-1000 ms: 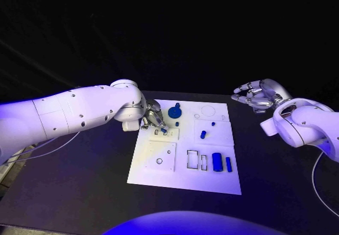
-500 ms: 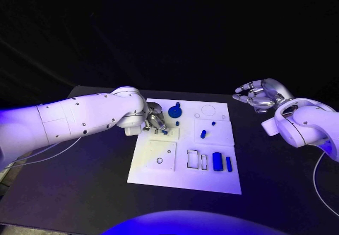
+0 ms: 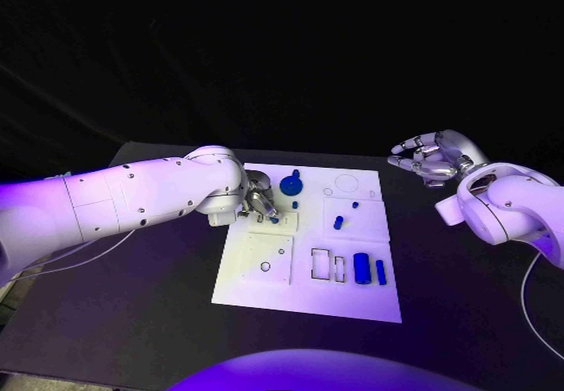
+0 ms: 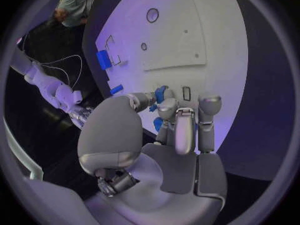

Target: Assemble the parts on the task board

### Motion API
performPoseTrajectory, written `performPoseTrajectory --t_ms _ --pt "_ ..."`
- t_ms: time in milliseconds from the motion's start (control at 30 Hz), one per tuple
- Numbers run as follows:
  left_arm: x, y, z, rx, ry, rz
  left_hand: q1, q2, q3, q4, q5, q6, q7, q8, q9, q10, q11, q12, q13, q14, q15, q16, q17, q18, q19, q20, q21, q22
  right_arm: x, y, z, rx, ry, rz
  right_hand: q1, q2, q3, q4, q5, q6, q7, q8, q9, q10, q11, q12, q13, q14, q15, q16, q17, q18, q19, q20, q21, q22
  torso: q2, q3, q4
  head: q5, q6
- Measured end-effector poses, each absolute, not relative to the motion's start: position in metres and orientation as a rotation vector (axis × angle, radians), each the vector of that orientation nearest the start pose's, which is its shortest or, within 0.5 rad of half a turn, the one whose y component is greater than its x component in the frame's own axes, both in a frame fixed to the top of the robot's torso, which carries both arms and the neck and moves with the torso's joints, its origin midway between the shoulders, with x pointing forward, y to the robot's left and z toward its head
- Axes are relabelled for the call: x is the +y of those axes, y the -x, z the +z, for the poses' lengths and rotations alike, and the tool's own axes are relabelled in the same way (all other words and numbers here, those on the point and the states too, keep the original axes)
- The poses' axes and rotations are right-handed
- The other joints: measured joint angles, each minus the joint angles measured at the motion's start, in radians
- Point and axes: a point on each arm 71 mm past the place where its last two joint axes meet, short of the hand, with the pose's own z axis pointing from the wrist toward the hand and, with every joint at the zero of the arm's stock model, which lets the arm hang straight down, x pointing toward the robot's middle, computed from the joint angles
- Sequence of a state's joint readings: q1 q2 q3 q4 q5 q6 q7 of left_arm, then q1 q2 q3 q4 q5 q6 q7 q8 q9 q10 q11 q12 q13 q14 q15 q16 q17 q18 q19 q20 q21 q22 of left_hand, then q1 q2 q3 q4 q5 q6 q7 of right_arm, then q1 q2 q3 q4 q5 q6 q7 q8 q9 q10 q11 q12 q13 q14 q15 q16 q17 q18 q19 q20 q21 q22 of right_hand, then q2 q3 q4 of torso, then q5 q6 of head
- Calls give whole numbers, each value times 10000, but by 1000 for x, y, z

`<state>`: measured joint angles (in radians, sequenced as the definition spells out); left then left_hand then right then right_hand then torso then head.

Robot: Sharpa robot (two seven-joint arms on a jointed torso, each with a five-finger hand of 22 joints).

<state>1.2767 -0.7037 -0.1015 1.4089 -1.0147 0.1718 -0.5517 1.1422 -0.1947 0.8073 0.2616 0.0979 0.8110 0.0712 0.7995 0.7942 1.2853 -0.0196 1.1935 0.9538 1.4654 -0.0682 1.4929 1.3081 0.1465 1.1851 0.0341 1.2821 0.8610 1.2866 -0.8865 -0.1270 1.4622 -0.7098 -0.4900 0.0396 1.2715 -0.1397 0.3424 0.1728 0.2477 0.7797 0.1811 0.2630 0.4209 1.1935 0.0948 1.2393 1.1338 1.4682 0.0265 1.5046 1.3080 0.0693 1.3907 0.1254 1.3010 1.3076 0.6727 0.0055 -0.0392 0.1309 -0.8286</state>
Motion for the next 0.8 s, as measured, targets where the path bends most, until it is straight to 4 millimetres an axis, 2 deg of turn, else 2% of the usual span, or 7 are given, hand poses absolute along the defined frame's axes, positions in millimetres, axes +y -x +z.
performPoseTrajectory --t_ms 100,233,800 --pt "182 -498 -221 23747 1556 -3797 -123 -68 2 1 278 49 -48 79 20 73 -2 59 23 33 -33 0 0 1 0 0 0 36 -256 -505 -174 15917 -5750 8754 0 0 0 0 0 0 0 0 9 0 0 0 0 0 0 0 0 0 0 0 0 -1 -1 -6 -1 0 -12" --pt "182 -498 -220 23714 1494 -3735 -186 -51 3 1 417 52 -49 114 74 73 -3 109 72 7 -59 0 -1 0 0 0 56 70 -256 -505 -175 15920 -5753 8749 0 0 0 0 0 0 0 -1 9 0 0 0 0 0 0 0 -1 0 0 0 0 -1 -1 -6 -1 0 -20" --pt "181 -498 -220 23733 1255 -3547 -228 -94 2 0 525 83 -53 170 70 106 -36 109 103 -3 -68 0 -2 1 34 -35 56 111 -257 -505 -176 15932 -5768 8731 0 0 -29 28 0 0 0 -2 8 0 1 0 1 0 0 0 -2 0 1 0 -37 6 -6 -1 1 14 -69"
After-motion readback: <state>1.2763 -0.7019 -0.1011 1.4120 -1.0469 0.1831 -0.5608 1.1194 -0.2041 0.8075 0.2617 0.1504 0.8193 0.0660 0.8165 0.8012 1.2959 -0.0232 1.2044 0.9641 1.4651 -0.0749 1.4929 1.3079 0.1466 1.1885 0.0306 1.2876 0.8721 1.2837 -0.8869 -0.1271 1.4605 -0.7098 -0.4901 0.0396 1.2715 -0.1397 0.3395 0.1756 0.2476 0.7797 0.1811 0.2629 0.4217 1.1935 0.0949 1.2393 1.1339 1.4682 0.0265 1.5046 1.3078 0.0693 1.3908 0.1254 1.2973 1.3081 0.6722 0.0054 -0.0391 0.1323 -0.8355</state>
